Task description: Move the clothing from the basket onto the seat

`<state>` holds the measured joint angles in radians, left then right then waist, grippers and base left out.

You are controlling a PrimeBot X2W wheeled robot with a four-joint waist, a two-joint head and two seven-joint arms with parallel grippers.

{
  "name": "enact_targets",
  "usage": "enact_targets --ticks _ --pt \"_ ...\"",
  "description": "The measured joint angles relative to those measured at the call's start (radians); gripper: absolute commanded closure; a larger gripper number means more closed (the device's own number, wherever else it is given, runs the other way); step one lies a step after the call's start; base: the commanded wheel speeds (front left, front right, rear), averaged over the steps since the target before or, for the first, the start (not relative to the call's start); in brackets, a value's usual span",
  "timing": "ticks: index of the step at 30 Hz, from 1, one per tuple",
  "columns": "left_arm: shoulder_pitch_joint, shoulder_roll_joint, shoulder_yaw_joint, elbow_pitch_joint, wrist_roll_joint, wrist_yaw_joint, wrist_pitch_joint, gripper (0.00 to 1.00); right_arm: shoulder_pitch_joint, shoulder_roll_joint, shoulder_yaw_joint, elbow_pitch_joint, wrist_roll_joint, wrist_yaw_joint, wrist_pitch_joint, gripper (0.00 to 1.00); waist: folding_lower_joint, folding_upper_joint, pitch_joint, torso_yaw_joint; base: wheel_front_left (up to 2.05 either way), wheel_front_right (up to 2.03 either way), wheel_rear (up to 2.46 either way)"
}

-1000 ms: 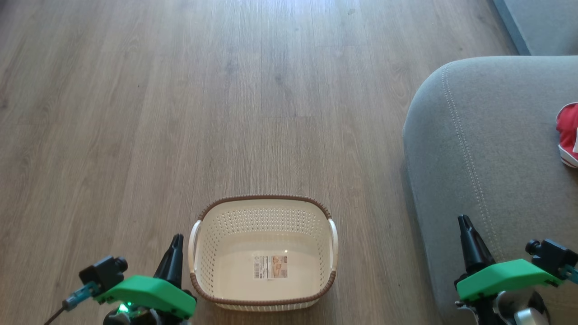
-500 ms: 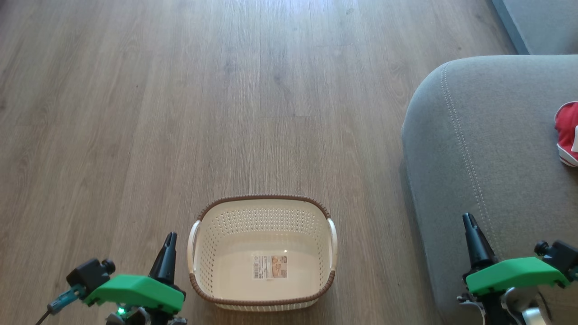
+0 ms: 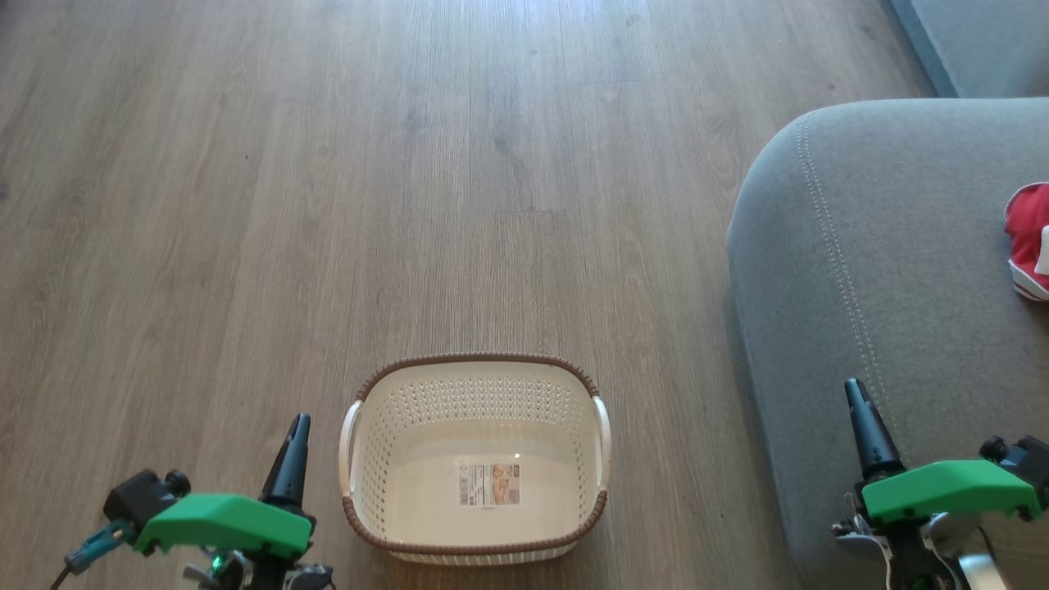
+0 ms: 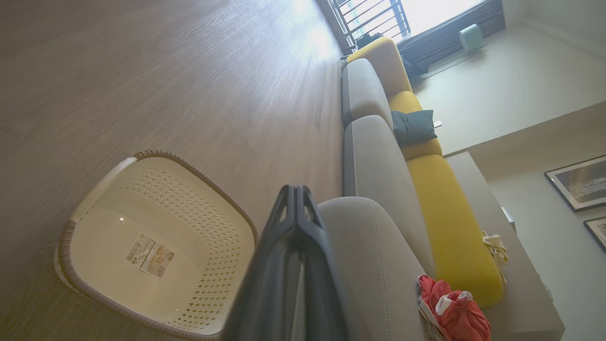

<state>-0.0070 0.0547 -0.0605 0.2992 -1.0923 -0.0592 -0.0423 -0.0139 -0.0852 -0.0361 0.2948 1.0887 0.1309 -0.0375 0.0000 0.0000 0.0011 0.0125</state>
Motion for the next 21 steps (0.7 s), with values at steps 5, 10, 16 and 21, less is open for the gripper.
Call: enact_targets --ticks 5,10,16,21 --pt "-0.015 0.000 0.012 -0.003 -0.053 -0.009 0.016 1.00 -0.001 0.003 -0.010 0.000 0.054 0.000 0.013 1.00 0.0000 0.0000 0.000 -0.001 0.00 0.00 0.00" --pt "-0.016 0.000 0.029 -0.005 -0.105 -0.010 0.032 1.00 -0.003 0.010 -0.020 -0.001 0.106 0.000 0.030 1.00 0.0000 0.0000 0.000 -0.003 0.00 0.00 0.00" --pt "-0.016 0.000 0.037 -0.006 -0.168 -0.019 0.046 1.00 -0.019 0.015 -0.029 -0.003 0.170 0.000 0.046 1.00 0.0000 0.0000 0.001 -0.004 0.00 0.00 0.00" --pt "-0.017 0.000 0.060 -0.007 -0.221 -0.027 0.062 1.00 -0.020 0.016 -0.037 -0.006 0.222 0.000 0.057 1.00 0.0000 0.0000 0.001 -0.005 0.00 0.00 0.00"
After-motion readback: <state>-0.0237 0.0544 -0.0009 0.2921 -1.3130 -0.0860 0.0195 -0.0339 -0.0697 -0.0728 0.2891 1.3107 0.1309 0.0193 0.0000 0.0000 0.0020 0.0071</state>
